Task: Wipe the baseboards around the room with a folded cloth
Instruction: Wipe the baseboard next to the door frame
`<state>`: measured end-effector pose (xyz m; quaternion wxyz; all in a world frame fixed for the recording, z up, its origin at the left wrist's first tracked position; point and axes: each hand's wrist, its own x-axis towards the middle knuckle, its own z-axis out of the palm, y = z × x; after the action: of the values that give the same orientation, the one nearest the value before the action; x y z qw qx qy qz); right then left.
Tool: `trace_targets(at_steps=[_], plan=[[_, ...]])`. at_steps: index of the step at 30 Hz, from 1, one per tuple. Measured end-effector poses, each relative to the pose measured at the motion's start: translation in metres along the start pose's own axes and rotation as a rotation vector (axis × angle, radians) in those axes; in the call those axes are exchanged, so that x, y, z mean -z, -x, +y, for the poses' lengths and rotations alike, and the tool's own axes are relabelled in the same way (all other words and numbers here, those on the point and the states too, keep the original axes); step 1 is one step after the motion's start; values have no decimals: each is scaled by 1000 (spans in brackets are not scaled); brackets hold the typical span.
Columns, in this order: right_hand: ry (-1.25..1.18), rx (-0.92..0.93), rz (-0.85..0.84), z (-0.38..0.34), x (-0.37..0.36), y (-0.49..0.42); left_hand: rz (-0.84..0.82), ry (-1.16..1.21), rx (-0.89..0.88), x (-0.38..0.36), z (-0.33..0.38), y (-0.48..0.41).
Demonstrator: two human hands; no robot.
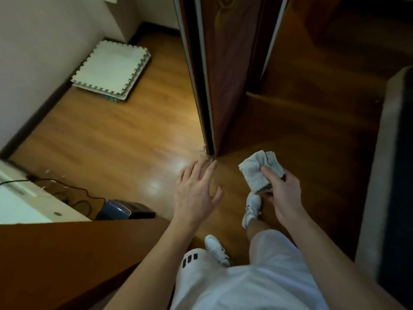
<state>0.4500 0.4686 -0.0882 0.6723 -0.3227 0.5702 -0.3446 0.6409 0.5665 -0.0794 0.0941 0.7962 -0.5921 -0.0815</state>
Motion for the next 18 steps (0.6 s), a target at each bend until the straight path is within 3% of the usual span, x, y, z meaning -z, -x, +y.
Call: trace_targets(at_steps=[8, 18], plan=[[-116, -2, 89, -38, 33, -71, -29, -9, -102, -18, 43, -95], [-131, 43, 102, -166, 95, -216, -28, -13, -152, -42, 154, -273]])
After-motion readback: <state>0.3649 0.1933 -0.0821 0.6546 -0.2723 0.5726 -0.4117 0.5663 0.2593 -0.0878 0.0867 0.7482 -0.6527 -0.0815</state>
